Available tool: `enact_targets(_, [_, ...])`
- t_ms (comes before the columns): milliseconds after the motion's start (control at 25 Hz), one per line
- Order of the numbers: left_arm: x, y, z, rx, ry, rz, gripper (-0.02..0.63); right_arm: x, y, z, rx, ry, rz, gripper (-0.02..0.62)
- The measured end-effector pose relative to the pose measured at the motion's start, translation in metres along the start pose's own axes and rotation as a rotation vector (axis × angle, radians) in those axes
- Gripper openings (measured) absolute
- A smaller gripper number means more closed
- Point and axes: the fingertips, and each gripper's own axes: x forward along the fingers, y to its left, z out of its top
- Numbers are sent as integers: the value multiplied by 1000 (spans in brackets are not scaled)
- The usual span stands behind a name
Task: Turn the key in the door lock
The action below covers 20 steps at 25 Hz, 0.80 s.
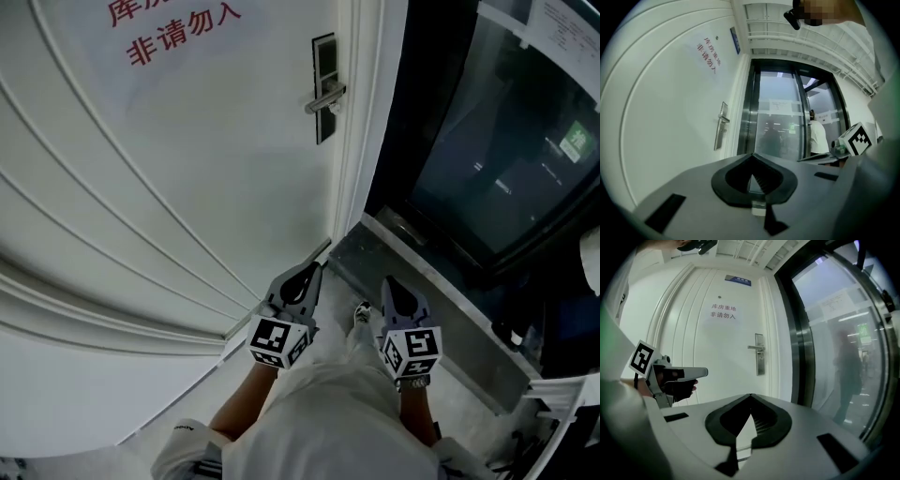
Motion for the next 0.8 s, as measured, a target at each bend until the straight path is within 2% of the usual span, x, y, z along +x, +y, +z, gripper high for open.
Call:
enact_targets(120, [13,25,3,-12,-12,65,9,41,2,2,-15,10,88,0])
enact_targets(320, [45,60,10,10,-13,165,9,108,-8,23,-53,-21,179,0])
enact_targets(480, [77,89,14,20,-13,256,9,153,-25,41,-95,-61,243,0])
enact_targets(600, [102,98,15,23,-6,331,9,183,-48,45,-96,-44,293,0])
enact_targets(680, [117,107,16,44,-5,380,9,207,-56,45,-84,-36,343,0])
enact_targets(800, [135,126,15,96,-34,429,9,244,-60,39,-77,-91,394,0])
